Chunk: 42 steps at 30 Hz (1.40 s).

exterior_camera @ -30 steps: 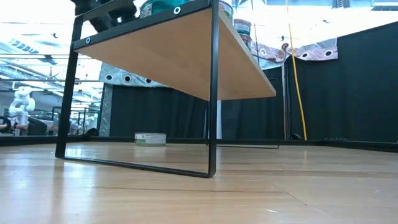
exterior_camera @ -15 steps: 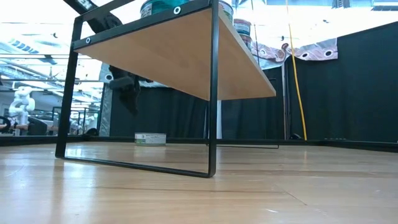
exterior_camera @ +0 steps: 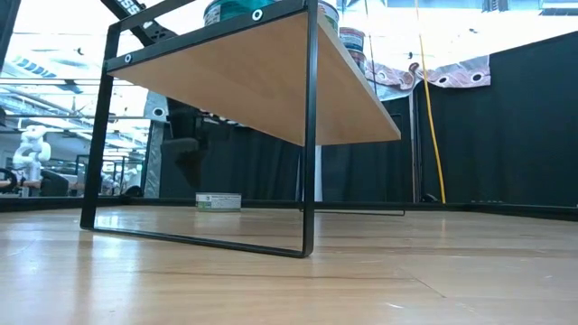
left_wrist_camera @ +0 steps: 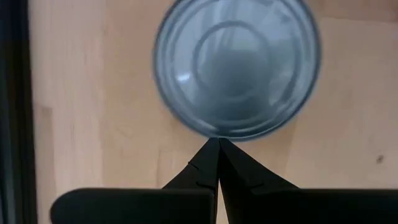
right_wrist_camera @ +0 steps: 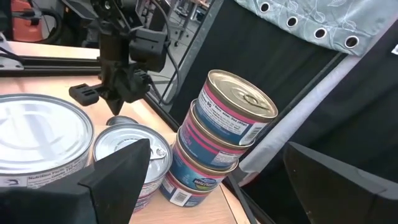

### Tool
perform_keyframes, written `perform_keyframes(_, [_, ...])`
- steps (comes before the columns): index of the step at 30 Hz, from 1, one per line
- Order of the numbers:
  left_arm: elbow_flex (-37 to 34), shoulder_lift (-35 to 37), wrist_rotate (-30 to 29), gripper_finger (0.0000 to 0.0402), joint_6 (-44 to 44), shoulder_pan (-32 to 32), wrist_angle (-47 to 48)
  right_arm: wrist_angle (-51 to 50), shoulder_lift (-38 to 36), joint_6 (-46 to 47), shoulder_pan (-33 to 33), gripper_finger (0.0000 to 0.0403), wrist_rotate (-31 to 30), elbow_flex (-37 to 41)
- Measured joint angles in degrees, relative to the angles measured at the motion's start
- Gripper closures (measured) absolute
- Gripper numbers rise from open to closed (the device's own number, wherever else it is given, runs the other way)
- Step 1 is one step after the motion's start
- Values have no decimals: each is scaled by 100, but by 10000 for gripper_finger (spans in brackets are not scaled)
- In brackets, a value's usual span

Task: Stack canned seafood by type on shelf
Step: Stack the green tuna can on top of the green tuna can on the shelf

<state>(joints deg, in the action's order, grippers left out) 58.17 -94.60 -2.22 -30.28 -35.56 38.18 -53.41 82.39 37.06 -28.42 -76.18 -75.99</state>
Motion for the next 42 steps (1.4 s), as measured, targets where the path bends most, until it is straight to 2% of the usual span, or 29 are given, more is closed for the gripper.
perform_keyframes(8, [0, -14, -253, 391, 129, 143, 8, 31, 0, 2, 0, 41, 0, 0])
perform_keyframes(18, [-10, -14, -100, 392, 146, 147, -28, 34, 0, 2, 0, 41, 0, 0])
perform_keyframes(28, [-347, -26, 55, 392, 336, 147, -277, 37, 0, -4, -2, 41, 0, 0])
perform_keyframes(34, [-455, -140, 36, 392, 630, 145, 308, 37, 0, -11, -2, 41, 0, 0])
perform_keyframes(42, [-487, -6, -65, 392, 901, 151, 582, 37, 0, -20, -2, 41, -2, 0])
